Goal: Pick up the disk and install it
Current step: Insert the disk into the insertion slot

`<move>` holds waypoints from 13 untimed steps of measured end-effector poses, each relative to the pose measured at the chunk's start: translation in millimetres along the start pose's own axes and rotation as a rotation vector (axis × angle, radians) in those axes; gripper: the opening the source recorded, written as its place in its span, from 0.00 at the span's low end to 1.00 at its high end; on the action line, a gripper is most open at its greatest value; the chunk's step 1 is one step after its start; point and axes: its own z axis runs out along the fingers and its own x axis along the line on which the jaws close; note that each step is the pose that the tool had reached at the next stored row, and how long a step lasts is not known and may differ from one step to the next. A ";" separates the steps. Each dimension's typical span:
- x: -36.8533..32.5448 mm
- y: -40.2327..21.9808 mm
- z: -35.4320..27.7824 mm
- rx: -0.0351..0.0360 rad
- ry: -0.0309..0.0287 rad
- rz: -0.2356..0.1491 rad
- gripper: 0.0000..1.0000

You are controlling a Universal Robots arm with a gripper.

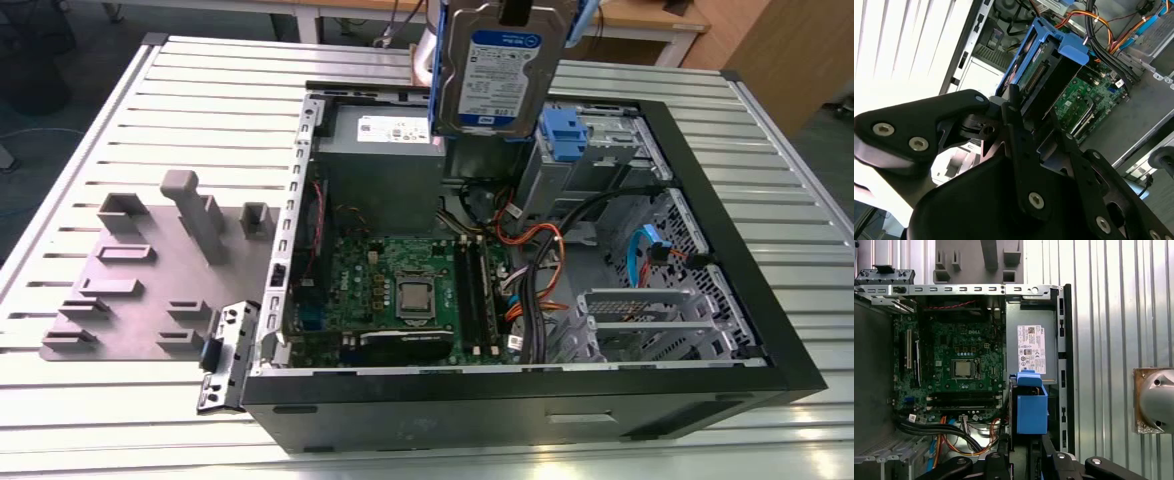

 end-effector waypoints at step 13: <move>12.0 -0.4 -0.7 0.0004 0.0132 0.000 0.35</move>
